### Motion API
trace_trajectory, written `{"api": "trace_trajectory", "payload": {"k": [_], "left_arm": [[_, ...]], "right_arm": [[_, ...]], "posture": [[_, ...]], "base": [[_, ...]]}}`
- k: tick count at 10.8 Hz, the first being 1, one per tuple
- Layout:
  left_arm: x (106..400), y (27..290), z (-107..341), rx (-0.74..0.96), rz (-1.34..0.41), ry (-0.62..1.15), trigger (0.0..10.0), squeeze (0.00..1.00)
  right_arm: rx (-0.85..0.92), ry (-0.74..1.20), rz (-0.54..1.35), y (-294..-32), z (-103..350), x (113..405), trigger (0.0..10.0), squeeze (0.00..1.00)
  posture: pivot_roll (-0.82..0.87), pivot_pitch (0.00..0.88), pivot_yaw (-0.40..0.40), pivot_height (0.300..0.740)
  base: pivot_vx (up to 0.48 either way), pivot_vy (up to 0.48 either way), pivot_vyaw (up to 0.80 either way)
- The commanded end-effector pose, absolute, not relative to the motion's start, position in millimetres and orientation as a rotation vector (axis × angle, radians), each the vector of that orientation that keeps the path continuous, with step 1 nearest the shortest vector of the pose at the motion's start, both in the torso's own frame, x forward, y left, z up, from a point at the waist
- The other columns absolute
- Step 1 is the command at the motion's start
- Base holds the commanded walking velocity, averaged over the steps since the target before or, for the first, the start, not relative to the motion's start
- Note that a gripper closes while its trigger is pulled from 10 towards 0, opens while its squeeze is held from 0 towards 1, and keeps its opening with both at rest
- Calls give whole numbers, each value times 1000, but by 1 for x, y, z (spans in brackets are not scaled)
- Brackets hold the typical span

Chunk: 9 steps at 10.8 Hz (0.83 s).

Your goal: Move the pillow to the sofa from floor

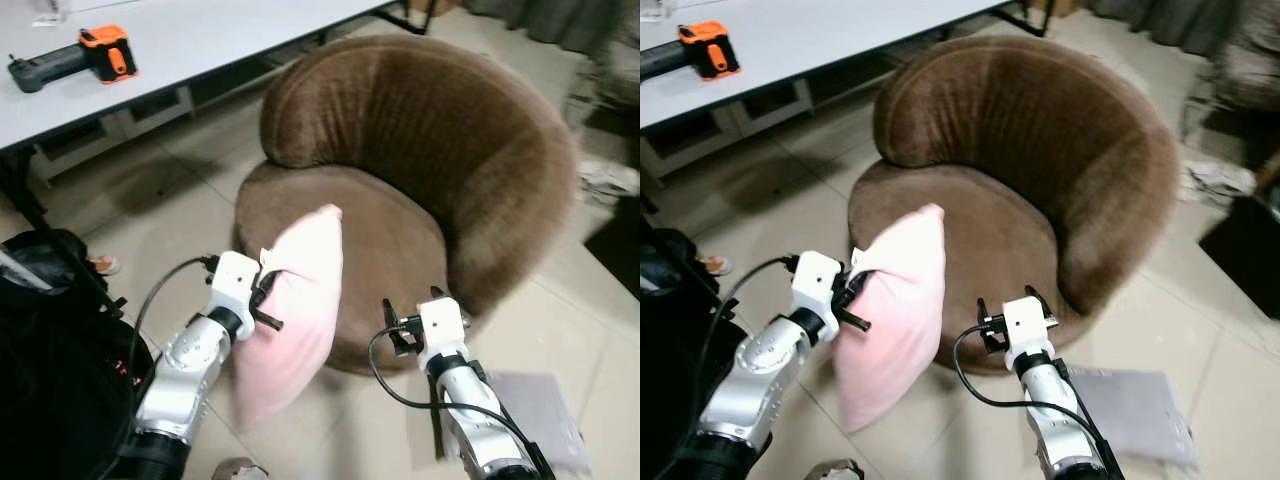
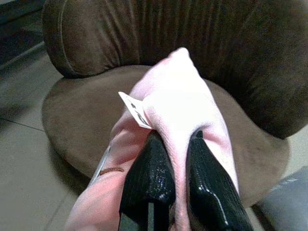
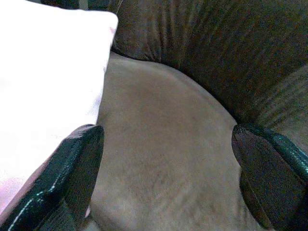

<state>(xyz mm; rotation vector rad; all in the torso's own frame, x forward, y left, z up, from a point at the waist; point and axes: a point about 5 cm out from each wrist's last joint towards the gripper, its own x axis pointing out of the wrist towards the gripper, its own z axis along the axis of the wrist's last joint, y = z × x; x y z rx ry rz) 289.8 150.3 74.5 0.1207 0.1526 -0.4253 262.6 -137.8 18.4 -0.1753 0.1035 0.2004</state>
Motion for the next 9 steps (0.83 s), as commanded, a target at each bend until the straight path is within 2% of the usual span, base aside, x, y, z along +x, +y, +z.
{"api": "trace_trajectory", "payload": {"k": [1, 8, 9], "left_arm": [[294, 145, 88, 139, -448, 90, 0, 0], [300, 150, 92, 184, -454, 89, 0, 0], [303, 153, 94, 199, -437, 92, 0, 0]], "right_arm": [[-182, 128, 178, -145, 12, 258, 10000, 0], [-176, 154, 190, -143, -1, 250, 10000, 0], [-177, 152, 194, -143, -2, 250, 10000, 0]], "posture": [[176, 129, -53, 740], [171, 134, -39, 740], [172, 134, -37, 740]], "base": [[431, 0, 0], [398, -264, 0], [0, 0, 0]]}}
